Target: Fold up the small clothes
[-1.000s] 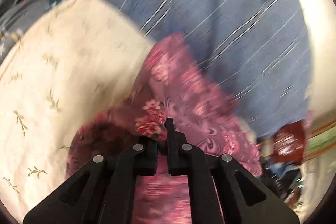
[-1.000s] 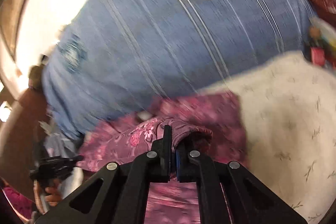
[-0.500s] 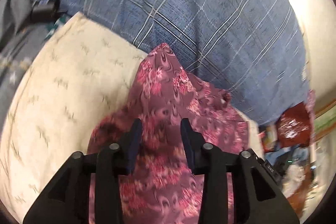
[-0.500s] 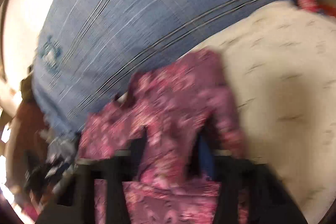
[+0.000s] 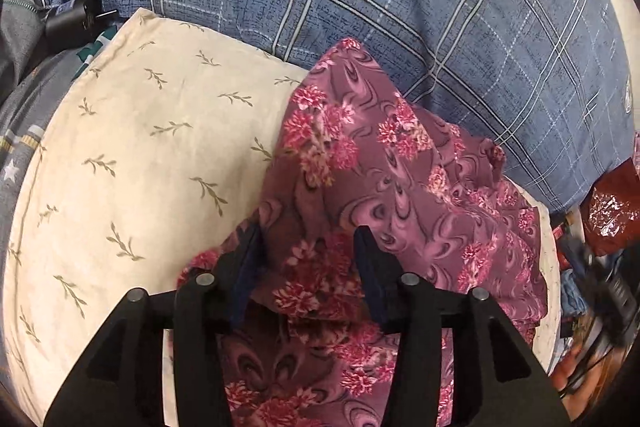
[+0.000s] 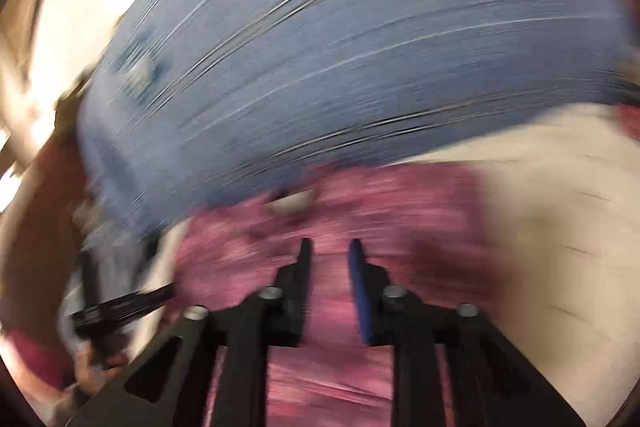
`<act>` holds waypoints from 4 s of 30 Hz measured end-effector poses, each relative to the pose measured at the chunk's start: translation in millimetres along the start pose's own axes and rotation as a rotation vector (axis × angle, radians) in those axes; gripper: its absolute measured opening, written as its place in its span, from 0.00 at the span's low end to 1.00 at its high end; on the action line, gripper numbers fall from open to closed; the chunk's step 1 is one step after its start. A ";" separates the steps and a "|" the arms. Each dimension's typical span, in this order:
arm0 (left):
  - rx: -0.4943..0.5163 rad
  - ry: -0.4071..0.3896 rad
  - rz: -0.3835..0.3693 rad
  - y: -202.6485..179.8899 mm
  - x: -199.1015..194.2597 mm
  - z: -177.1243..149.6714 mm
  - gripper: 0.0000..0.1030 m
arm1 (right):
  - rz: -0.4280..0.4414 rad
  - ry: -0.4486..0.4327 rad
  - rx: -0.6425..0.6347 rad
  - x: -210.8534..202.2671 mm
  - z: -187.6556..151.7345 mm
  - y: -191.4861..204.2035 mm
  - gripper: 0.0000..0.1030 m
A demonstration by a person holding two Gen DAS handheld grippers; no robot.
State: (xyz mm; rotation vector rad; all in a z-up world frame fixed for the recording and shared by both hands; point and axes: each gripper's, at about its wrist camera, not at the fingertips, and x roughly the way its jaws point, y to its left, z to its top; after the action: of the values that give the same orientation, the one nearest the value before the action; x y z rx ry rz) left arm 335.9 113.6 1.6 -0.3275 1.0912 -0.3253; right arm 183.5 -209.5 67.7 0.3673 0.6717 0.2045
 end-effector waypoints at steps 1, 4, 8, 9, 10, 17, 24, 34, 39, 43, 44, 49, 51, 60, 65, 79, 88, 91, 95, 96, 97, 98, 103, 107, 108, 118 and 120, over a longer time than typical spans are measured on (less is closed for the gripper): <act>0.003 -0.006 0.005 -2.2 -0.3 -1.2 0.46 | 0.055 0.078 -0.041 28.7 10.4 18.8 0.35; -0.007 -0.026 -0.012 -2.7 -2.4 -4.2 0.46 | 0.092 0.202 -0.089 100.7 22.5 54.9 0.36; -0.007 -0.034 -0.054 2.1 -6.6 -5.0 0.46 | 0.032 0.317 -0.126 170.3 17.7 76.9 0.37; -0.001 -0.033 -0.062 3.6 -7.4 -4.9 0.46 | 0.014 0.333 -0.148 181.3 14.6 79.8 0.37; 0.004 -0.028 -0.068 7.0 -10.1 -5.5 0.46 | 0.013 0.360 -0.167 190.8 10.7 83.7 0.29; 0.009 -0.055 -0.054 -0.5 -10.3 1.4 0.54 | -0.024 0.227 -0.361 180.2 19.5 123.0 0.03; 0.034 -0.040 -0.057 -7.6 -22.3 -0.5 0.54 | 0.034 0.177 -0.171 125.8 6.4 80.9 0.16; 0.107 0.061 0.127 -32.6 -23.9 -18.2 0.54 | -0.094 0.057 0.205 -52.9 -78.9 -95.1 0.18; 0.128 0.106 0.095 -13.4 -93.8 -52.6 0.57 | -0.075 0.037 0.216 -120.7 -127.0 -87.1 0.38; 0.139 0.175 0.116 18.7 -125.4 -102.8 0.58 | -0.142 0.106 0.144 -167.2 -188.8 -86.7 0.39; 0.130 0.205 0.107 28.6 -127.4 -117.9 0.58 | -0.152 0.118 0.138 -167.8 -199.4 -81.3 0.40; 0.057 0.389 -0.073 59.6 -121.5 -191.8 0.58 | -0.104 0.208 0.155 -168.9 -267.7 -77.6 0.40; 0.037 0.429 -0.112 64.4 -116.7 -213.5 0.58 | -0.078 0.267 0.138 -160.9 -285.8 -69.9 0.41; 0.029 0.426 -0.132 64.1 -120.5 -243.4 0.64 | -0.063 0.412 -0.034 -138.4 -319.7 -40.7 0.59; 0.078 0.374 -0.093 56.8 -126.6 -251.4 0.26 | -0.071 0.377 -0.087 -146.0 -322.3 -33.6 0.05; -0.011 0.443 -0.146 61.6 -113.7 -265.4 0.63 | -0.062 0.112 0.190 -206.4 -291.2 -83.5 0.04; -0.062 0.346 -0.195 58.8 -118.5 -251.9 0.06 | -0.065 0.127 0.223 -201.4 -293.2 -90.0 0.09; -0.059 0.310 -0.193 58.2 -128.7 -251.3 0.06 | -0.056 0.163 0.226 -192.6 -296.2 -89.0 0.11; -0.088 0.273 -0.202 55.8 -142.9 -250.0 0.06 | -0.055 0.200 0.126 -185.5 -301.9 -74.8 0.04; -0.093 0.256 -0.199 55.2 -150.3 -249.4 0.06 | -0.036 0.214 0.099 -186.0 -303.2 -68.8 0.04; -0.096 0.236 -0.201 54.8 -157.9 -248.8 0.06 | 0.019 0.242 0.066 -188.7 -306.2 -56.4 0.04; -0.100 0.218 -0.200 55.9 -165.1 -248.4 0.06 | 0.044 0.257 0.027 -192.2 -309.1 -44.6 0.04; -0.160 0.207 -0.214 68.1 -171.4 -241.9 0.06 | 0.051 0.281 -0.040 -198.4 -309.5 -23.6 0.04; -0.181 0.200 -0.258 64.3 -173.3 -230.1 0.06 | 0.135 0.237 0.055 -196.2 -290.6 -32.0 0.04; -0.182 0.193 -0.267 64.5 -176.1 -226.1 0.06 | 0.157 0.221 0.069 -196.0 -283.9 -31.8 0.04; -0.259 0.070 -0.341 65.8 -157.9 -124.8 0.06 | 0.301 -0.034 0.307 -173.5 -180.4 -65.4 0.04; -0.269 0.053 -0.332 66.2 -145.9 -103.2 0.06 | 0.285 -0.056 0.332 -161.4 -160.3 -75.6 0.04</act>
State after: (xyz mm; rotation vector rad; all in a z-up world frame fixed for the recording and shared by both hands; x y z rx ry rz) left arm 187.4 223.6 48.1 -0.7474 1.1343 -0.4851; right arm -37.5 -284.8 13.8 0.7860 0.5964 0.3531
